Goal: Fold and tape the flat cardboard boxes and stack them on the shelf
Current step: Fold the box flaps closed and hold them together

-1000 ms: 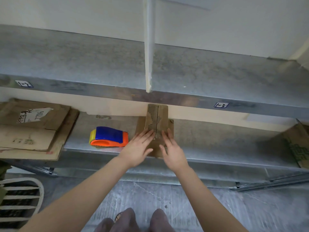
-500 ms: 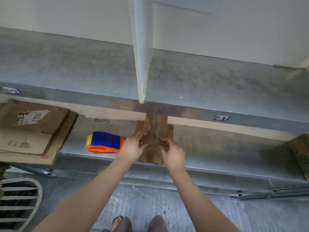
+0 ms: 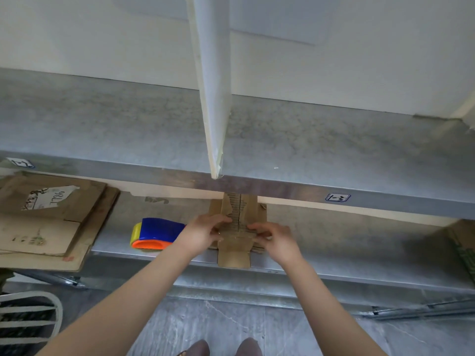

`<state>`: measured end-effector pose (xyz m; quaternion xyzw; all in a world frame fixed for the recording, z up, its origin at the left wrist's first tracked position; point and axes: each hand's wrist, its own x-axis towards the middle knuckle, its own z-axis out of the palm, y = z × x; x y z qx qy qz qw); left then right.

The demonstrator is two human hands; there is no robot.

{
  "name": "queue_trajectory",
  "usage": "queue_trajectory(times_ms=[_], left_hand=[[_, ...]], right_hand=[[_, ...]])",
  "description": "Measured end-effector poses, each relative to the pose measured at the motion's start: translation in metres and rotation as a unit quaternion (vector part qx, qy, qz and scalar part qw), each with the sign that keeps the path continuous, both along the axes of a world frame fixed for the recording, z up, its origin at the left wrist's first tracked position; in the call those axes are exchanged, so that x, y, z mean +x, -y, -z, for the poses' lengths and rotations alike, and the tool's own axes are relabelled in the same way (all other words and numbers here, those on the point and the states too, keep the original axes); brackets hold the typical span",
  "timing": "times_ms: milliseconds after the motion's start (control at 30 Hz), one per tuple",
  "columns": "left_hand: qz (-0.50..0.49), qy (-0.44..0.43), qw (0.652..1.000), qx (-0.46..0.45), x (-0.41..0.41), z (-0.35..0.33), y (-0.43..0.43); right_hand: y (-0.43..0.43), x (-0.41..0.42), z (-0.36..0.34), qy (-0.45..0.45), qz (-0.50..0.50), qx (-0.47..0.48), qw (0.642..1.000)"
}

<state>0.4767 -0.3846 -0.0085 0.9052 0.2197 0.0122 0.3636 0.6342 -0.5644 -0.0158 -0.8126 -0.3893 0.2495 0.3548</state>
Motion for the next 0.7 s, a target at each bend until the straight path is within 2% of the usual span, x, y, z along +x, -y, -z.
queue_trajectory(times_ms=[133, 200, 300, 433, 633, 700], left_hand=[[-0.027, 0.036, 0.996, 0.07, -0.006, 0.01, 0.018], [-0.087, 0.067, 0.991, 0.082, -0.008, 0.016, 0.034], [-0.142, 0.089, 0.984, 0.059, -0.006, 0.017, 0.045], [-0.119, 0.085, 0.988, 0.049, -0.013, 0.014, 0.041], [-0.124, 0.082, 0.989, 0.017, -0.011, 0.01, 0.061], [-0.114, 0.081, 0.989, -0.039, -0.011, 0.009, 0.066]], right_hand=[[0.0, -0.012, 0.006, 0.025, 0.057, 0.01, 0.998], [-0.001, -0.025, 0.011, 0.068, 0.091, 0.026, 0.993], [-0.002, -0.035, 0.014, 0.104, 0.12, 0.042, 0.986], [0.008, -0.025, 0.011, 0.05, 0.079, 0.045, 0.995], [0.017, -0.034, 0.01, 0.112, 0.116, 0.051, 0.986], [0.019, -0.038, 0.009, 0.118, 0.142, 0.06, 0.981]])
